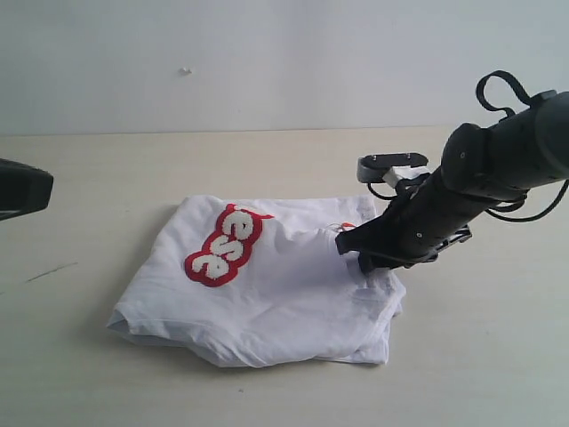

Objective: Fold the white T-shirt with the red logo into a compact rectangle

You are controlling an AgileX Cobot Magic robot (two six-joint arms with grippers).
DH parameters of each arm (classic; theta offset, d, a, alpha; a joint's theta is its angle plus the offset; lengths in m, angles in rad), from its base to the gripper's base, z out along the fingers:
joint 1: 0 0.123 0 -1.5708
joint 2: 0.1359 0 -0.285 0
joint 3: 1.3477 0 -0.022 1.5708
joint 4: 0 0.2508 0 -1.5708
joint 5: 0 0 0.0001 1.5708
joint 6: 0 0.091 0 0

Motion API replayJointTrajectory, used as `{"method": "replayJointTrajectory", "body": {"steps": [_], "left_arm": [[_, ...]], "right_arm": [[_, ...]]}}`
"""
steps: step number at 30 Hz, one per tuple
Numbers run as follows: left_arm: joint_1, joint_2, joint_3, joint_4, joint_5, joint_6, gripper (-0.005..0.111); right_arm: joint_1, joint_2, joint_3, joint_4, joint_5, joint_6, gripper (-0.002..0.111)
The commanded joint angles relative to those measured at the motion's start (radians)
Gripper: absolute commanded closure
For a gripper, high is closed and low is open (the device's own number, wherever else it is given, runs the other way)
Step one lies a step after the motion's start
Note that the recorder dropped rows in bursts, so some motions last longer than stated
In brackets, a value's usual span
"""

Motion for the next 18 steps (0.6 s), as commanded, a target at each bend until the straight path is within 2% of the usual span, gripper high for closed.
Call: {"method": "replayJointTrajectory", "body": {"steps": [1, 6, 13, 18], "left_arm": [[0.002, -0.008, 0.002, 0.006, -0.009, -0.008, 0.107], [0.002, -0.008, 0.002, 0.006, -0.01, -0.008, 0.107], [0.002, -0.008, 0.002, 0.006, -0.01, -0.008, 0.107], [0.002, -0.008, 0.002, 0.008, -0.01, -0.008, 0.107]], "right_arm": [[0.0, -0.002, 0.001, 0.016, -0.028, -0.045, 0.07], [0.0, -0.015, 0.001, 0.016, -0.037, -0.098, 0.108], [0.0, -0.175, 0.001, 0.016, -0.109, -0.122, 0.108], [0.0, -0.255, 0.001, 0.016, -0.286, -0.237, 0.108]]}}
